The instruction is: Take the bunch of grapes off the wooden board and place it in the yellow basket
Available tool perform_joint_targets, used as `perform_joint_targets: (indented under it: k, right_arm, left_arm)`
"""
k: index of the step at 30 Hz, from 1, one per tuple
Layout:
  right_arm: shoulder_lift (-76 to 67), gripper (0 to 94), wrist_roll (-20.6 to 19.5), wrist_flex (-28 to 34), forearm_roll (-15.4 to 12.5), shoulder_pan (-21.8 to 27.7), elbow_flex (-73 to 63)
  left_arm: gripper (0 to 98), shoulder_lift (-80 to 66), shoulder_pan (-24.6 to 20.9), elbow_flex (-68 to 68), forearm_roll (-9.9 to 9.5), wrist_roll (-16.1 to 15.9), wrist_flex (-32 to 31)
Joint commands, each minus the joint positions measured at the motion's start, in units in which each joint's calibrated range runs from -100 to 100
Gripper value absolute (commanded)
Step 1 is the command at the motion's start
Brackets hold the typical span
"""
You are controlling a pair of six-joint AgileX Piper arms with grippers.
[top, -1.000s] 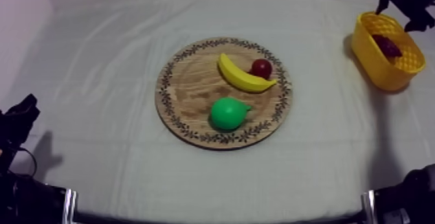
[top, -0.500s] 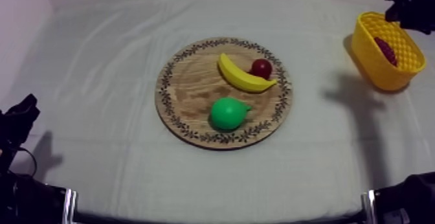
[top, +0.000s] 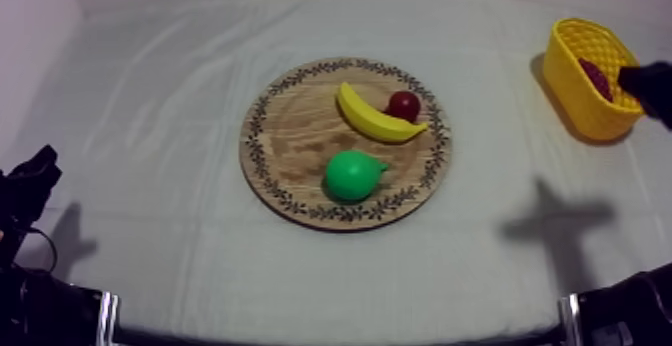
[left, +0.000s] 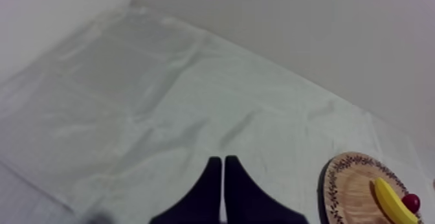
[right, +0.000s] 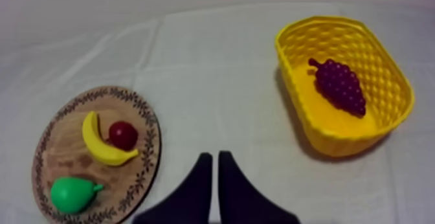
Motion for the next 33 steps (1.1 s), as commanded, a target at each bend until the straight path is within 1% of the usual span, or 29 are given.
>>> perform_joint_targets:
  k: [1, 6, 11, 13, 17, 19, 23, 26, 29, 33]
  right_arm:
    - [-8.5, 1.4, 0.4, -2.6, -0.2, -0.4, 11.6]
    - [-16.3, 0.7, 0.6, -3.3, -0.5, -1.2, 19.7]
    - [-22.2, 0.5, 0.1, -3.6, 0.3, -1.4, 26.1]
    - [-24.1, 0.4, 1.4, -3.9, -0.5, -1.1, 27.8]
    - [-25.6, 0.4, 2.0, -4.3, -1.4, 0.5, 29.2]
    - [-26.1, 0.4, 3.3, -5.4, -1.9, 1.4, 29.7]
    - [-27.8, 0.4, 8.7, -8.1, -2.5, 2.0, 30.5]
    - [-29.3, 0.4, 11.6, -8.7, -2.6, 2.7, 30.7]
    - [-30.5, 0.4, 13.0, -8.9, -2.7, 3.5, 30.7]
    - [-31.0, 0.4, 13.4, -8.8, -2.7, 4.4, 30.8]
  left_arm:
    - [0.1, 0.0, 0.0, 0.0, 0.01, 0.0, 0.0]
    - [0.1, 0.0, 0.0, 0.0, 0.01, 0.0, 0.0]
    - [0.1, 0.0, 0.0, 0.0, 0.01, 0.0, 0.0]
    - [0.1, 0.0, 0.0, 0.0, 0.01, 0.0, 0.0]
    - [0.1, 0.0, 0.0, 0.0, 0.01, 0.0, 0.0]
    - [0.1, 0.0, 0.0, 0.0, 0.01, 0.0, 0.0]
    - [0.1, 0.0, 0.0, 0.0, 0.01, 0.0, 0.0]
    - [0.1, 0.0, 0.0, 0.0, 0.01, 0.0, 0.0]
    - [0.1, 0.0, 0.0, 0.0, 0.01, 0.0, 0.0]
    - [0.1, 0.0, 0.0, 0.0, 0.01, 0.0, 0.0]
